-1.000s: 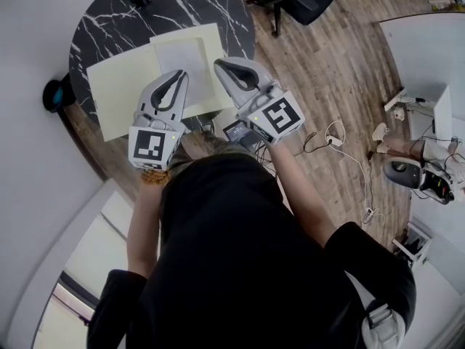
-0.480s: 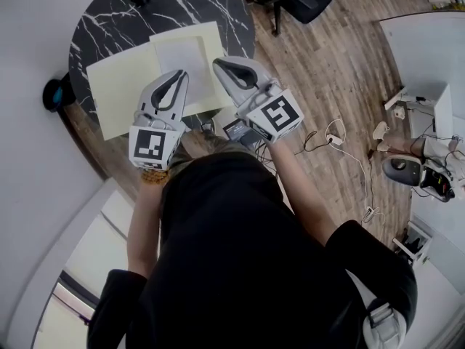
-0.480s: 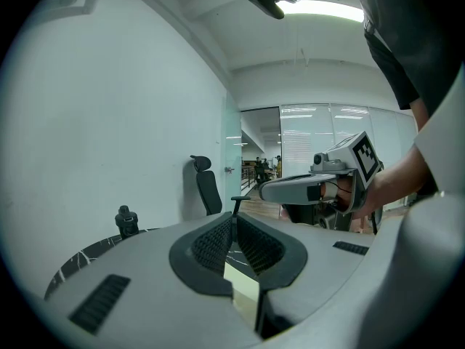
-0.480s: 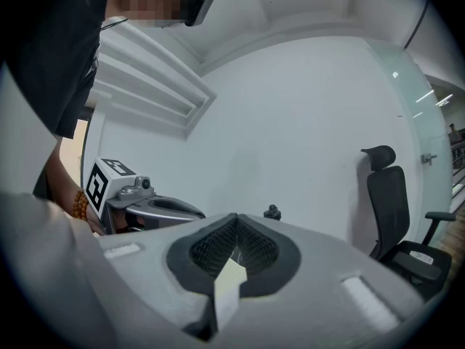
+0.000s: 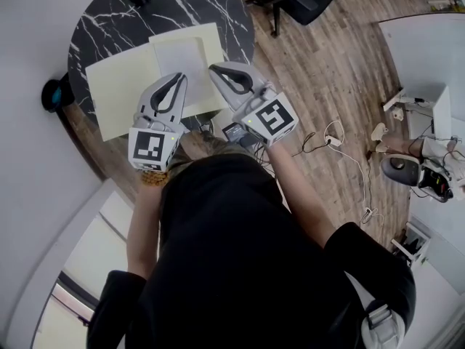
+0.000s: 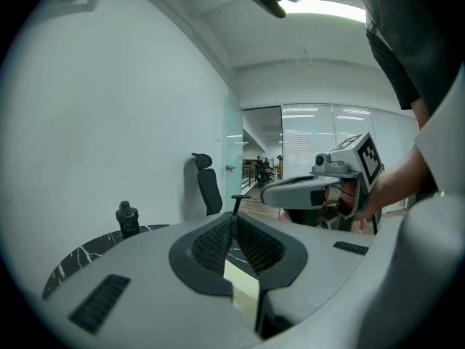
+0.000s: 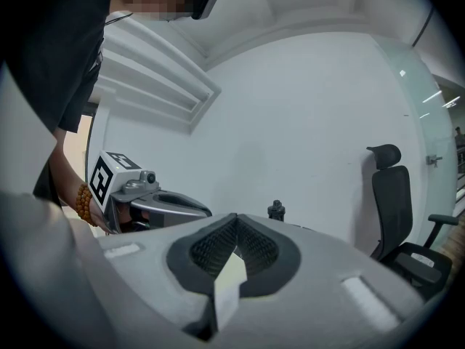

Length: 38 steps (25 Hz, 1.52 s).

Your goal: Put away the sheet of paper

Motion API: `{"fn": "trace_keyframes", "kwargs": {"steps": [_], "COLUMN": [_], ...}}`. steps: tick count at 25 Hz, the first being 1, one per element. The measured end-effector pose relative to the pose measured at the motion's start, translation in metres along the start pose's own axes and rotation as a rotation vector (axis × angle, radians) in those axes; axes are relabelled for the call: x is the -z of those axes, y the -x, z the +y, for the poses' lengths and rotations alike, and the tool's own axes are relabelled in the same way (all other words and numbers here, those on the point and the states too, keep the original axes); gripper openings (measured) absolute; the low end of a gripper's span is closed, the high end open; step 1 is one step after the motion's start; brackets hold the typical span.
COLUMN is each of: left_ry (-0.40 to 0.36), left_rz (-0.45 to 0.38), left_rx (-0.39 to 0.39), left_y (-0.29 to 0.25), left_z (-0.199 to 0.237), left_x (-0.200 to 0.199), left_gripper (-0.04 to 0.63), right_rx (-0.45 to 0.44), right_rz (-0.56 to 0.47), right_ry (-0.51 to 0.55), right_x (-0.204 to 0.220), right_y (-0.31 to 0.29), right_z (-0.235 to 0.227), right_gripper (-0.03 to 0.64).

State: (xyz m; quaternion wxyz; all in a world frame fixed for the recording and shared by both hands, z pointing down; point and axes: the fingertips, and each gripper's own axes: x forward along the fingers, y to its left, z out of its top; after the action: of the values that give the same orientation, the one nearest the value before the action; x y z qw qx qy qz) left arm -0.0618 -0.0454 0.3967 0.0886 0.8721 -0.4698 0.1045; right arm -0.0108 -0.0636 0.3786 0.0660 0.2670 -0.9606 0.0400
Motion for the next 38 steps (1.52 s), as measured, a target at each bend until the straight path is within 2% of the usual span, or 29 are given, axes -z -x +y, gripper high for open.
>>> {"fn": "trace_keyframes", "kwargs": {"steps": [6, 16, 29, 38], "left_ry": [0.003, 0.002, -0.048, -0.045], "left_rz": [0.002, -0.002, 0.023, 0.035], "left_rx": [-0.001, 0.0, 0.006, 0.0], "left_y": [-0.003, -0.001, -0.006, -0.002], "left_z": [0.0, -0.001, -0.002, 0.0], "left_x": [0.001, 0.003, 0.009, 0.012], "left_gripper": [0.031, 0.031, 0.031, 0.031], "right_rx": [-0.034, -0.025, -0.028, -0.071], "right_rz": [0.031, 0.03, 0.035, 0.044], "right_ry": [0.014, 0.043, 0.05, 0.072], "right_x": [0.003, 0.003, 0.006, 0.006], "right_y": [-0.001, -0.001, -0.001, -0.006], "right_z": [0.008, 0.006, 0.005, 0.015], "right_gripper": [-0.002, -0.002, -0.003, -0.003]}}
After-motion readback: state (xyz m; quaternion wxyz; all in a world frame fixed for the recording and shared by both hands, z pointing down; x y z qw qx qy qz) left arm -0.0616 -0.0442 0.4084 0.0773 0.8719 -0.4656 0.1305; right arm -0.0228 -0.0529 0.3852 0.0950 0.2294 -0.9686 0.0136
